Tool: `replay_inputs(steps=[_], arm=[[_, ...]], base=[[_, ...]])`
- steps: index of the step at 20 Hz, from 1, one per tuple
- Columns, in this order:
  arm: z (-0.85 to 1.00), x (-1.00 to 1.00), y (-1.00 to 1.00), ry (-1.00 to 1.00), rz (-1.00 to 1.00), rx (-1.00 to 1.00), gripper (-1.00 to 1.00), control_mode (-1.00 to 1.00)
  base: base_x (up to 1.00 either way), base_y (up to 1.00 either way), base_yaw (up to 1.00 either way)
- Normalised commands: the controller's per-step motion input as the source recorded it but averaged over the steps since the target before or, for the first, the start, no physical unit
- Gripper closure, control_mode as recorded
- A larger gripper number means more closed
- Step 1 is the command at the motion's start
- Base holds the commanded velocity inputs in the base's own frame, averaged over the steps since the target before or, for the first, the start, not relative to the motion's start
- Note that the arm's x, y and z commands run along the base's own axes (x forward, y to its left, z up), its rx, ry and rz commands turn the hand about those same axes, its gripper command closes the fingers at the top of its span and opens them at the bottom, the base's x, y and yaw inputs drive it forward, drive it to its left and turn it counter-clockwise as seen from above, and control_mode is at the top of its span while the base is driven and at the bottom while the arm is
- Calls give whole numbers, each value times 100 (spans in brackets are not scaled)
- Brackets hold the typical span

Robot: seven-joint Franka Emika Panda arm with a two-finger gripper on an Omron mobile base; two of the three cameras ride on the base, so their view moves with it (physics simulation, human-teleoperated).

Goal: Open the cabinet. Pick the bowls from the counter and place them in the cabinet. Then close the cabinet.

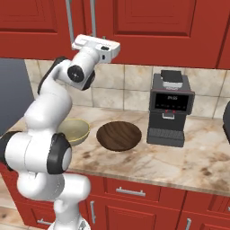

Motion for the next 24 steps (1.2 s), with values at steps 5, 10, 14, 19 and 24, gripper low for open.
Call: replay_inputs(steps=[5, 10, 14, 19, 24], arm=[[0, 0, -100, 26, -21, 28, 100, -100], [0, -28, -100, 30, -20, 26, 100, -100], [0, -55, -100, 23, -12, 30, 100, -100], [0, -62, -100, 3, -1, 34, 100, -100], [0, -79, -100, -3, 1, 33, 100, -100]], base=[[0, 0, 0], [0, 0, 0], [0, 0, 0], [0, 0, 0], [0, 0, 0]])
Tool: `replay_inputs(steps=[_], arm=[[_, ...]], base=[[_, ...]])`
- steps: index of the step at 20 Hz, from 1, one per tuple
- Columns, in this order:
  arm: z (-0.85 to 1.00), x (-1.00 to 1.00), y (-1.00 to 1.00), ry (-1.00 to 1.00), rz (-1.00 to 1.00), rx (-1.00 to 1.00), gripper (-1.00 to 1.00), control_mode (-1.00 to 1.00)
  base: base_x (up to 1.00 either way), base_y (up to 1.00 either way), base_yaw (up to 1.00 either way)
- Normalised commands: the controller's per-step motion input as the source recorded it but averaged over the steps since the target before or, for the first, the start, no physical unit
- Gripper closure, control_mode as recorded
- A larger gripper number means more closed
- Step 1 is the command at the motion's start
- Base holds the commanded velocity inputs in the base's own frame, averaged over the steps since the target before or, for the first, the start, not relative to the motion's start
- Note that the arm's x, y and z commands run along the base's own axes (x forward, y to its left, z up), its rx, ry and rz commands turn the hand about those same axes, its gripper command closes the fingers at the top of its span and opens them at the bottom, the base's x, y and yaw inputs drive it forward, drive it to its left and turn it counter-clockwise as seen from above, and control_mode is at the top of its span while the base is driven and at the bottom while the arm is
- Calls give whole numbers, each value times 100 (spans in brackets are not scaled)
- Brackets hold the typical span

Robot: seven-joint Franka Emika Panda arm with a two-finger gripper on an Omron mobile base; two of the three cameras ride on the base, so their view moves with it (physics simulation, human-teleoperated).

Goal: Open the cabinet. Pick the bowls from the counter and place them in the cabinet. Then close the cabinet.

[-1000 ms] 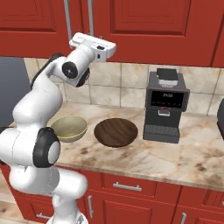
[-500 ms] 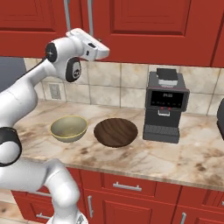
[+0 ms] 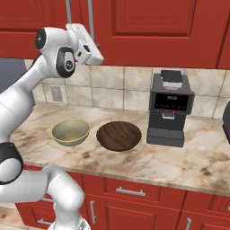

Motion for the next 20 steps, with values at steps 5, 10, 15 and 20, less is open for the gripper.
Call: replay_inputs(steps=[5, 10, 15, 20], arm=[[-7, -83, -100, -14, 7, 33, 100, -100], [-10, -73, -100, -22, 9, 31, 100, -100], [-10, -55, -100, -28, 10, 30, 100, -100], [-8, -48, -100, -25, 9, 29, 100, -100]], base=[[0, 0, 0], [0, 0, 0], [0, 0, 0], [0, 0, 0]])
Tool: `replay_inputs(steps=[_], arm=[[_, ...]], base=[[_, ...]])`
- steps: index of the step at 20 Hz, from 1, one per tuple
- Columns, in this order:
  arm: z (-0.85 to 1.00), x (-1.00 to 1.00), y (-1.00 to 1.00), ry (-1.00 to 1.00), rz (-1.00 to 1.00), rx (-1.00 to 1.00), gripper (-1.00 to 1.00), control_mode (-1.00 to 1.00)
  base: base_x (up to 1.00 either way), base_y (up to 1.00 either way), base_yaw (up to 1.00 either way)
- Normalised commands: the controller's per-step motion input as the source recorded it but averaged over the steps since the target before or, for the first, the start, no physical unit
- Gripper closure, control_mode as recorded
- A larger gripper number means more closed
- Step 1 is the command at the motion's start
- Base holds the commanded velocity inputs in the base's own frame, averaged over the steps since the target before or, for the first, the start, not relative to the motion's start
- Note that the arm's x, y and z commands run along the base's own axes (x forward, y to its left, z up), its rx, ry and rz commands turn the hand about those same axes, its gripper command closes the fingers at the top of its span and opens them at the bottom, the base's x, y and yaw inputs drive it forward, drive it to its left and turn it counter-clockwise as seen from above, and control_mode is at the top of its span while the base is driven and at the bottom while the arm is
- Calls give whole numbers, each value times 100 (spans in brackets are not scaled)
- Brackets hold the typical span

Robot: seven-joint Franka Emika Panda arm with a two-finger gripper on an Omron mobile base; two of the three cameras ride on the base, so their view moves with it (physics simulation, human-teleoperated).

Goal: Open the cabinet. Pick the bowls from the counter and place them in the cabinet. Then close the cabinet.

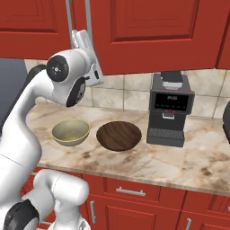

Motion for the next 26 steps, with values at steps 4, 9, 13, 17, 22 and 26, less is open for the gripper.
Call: replay_inputs(steps=[4, 9, 13, 17, 22, 26], arm=[[-9, -59, -100, -16, 5, 30, 100, -100], [-12, -62, -100, -9, 4, 31, 100, -100], [-31, -53, -100, -1, 2, 32, 100, -100], [-47, -31, -100, 0, 4, 32, 100, -100], [-37, -23, -100, 0, 5, 31, 100, -100], [-34, -28, -100, 0, 3, 32, 100, -100]], base=[[0, 0, 0], [0, 0, 0], [0, 0, 0], [0, 0, 0], [0, 0, 0], [0, 0, 0]])
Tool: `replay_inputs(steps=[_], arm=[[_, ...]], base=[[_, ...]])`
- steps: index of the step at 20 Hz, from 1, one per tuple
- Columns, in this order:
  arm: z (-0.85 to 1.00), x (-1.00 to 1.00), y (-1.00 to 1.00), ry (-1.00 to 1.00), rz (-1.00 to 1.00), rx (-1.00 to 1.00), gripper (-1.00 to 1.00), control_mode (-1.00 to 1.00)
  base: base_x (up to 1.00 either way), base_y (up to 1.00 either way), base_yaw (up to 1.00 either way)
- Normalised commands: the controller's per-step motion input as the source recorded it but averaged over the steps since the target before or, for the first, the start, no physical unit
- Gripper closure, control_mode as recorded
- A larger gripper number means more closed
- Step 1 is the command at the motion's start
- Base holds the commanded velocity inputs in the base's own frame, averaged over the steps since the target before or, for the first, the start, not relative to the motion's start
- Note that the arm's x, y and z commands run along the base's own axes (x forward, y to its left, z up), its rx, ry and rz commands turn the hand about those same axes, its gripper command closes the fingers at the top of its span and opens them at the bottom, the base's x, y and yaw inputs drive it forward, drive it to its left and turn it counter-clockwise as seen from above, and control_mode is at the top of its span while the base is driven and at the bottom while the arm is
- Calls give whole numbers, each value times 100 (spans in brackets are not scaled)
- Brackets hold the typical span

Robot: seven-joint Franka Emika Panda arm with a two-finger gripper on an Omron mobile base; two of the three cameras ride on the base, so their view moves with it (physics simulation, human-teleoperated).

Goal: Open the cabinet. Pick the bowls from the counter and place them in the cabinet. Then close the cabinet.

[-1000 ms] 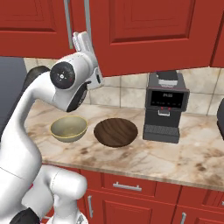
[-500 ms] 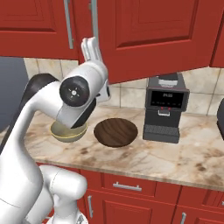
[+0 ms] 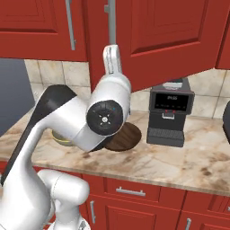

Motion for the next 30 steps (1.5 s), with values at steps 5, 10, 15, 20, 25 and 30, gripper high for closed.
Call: replay_inputs(steps=[5, 10, 15, 20, 25, 30], arm=[[-50, -34, -100, 1, 3, 32, 100, -100], [-20, -82, -99, 1, 2, 27, -100, -100], [5, -100, 0, -9, 0, 3, -100, -100], [13, -55, 100, -53, 0, -45, -100, -100], [25, -10, 100, -48, 0, -50, -100, -100], [13, 2, 100, -27, -25, -40, -100, -100]], base=[[0, 0, 0], [0, 0, 0], [0, 0, 0], [0, 0, 0], [0, 0, 0], [0, 0, 0]])
